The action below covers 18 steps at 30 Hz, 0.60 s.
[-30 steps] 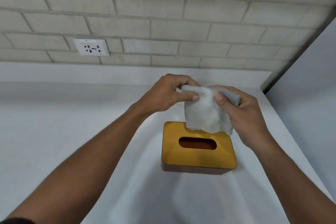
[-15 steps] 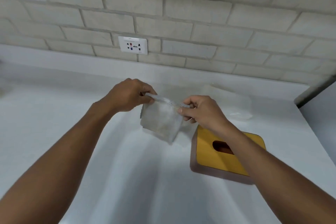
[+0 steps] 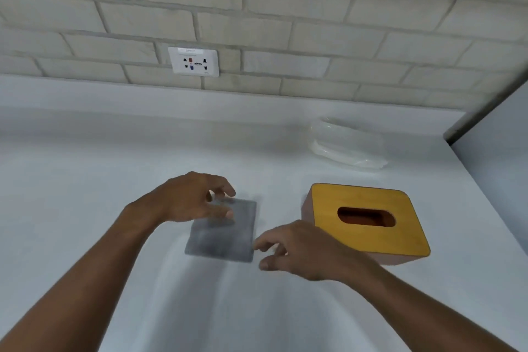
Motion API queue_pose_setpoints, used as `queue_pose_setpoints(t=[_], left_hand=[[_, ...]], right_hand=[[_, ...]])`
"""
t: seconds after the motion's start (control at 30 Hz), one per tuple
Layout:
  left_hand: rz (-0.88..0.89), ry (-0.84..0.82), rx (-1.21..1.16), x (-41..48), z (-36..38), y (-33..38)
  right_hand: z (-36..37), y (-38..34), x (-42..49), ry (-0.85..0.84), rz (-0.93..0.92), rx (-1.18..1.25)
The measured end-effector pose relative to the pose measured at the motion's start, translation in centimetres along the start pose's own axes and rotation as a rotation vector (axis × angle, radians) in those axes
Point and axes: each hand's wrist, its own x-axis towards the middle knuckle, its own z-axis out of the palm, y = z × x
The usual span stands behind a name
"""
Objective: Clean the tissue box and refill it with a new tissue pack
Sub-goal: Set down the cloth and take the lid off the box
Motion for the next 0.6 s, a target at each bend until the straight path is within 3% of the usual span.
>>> queue_pose_setpoints(t=[0.17, 0.33, 0.43, 0.6], left_hand=[[0.116, 0.034, 0.089, 3.4, 3.3, 2.8], [-0.025, -0.084, 0.326, 5.4, 7.1, 0.7], [-0.079, -0.154, 0.295, 5.2, 8.3, -2.4], [-0.169, -0.248, 0.266, 4.7, 7.7, -2.4]], right_hand=[[-0.7, 0.7, -3.5, 0.304, -0.001, 0.148], [-1.5, 5.9, -7.5, 0.623, 0.226, -0.074], [-2.1, 8.9, -9.2, 0.581, 0.317, -0.156], [-2.2, 10.4, -9.5, 0.485, 0.274, -0.231]])
